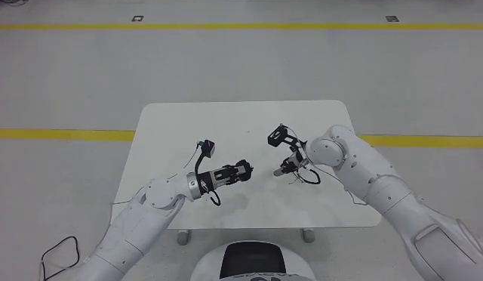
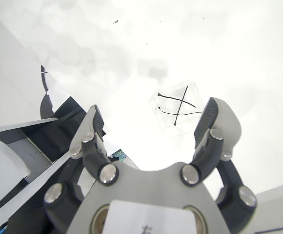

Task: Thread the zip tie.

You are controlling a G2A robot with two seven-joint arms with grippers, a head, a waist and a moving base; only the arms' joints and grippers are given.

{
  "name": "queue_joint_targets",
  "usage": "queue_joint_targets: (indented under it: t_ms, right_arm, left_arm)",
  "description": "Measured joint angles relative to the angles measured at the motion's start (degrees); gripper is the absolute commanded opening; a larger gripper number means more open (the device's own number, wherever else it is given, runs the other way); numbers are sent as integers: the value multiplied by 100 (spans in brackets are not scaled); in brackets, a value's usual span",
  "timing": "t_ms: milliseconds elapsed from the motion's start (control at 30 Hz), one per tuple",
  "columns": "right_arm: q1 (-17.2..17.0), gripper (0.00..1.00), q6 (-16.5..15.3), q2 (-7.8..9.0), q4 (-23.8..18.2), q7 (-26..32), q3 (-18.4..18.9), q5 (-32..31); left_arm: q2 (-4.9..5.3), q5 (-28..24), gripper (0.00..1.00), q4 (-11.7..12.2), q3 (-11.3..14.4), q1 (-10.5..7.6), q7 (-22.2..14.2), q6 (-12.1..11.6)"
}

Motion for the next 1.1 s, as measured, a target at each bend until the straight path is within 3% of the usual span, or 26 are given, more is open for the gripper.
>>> queue_joint_targets:
  t_ms: [167,367,600,800,1100]
  right_arm:
    - [74,100,0,131,-46,-264,-263,-375]
    - [377,100,0,320,11,-652,-921,-465]
    - [967,100,0,592,22,-1220,-2101,-261]
    - [1493,100,0,714,1,-1625,-3032,18]
    - [1478,100,4,731,-51,-1645,-3005,-13]
  left_arm:
    - [0,0,0,0,0,0,0,0]
    - [0,0,0,0,0,0,0,0]
    - [0,0,0,0,0,0,0,0]
    - [0,0,0,0,0,0,0,0]
    - [0,0,0,0,0,0,0,0]
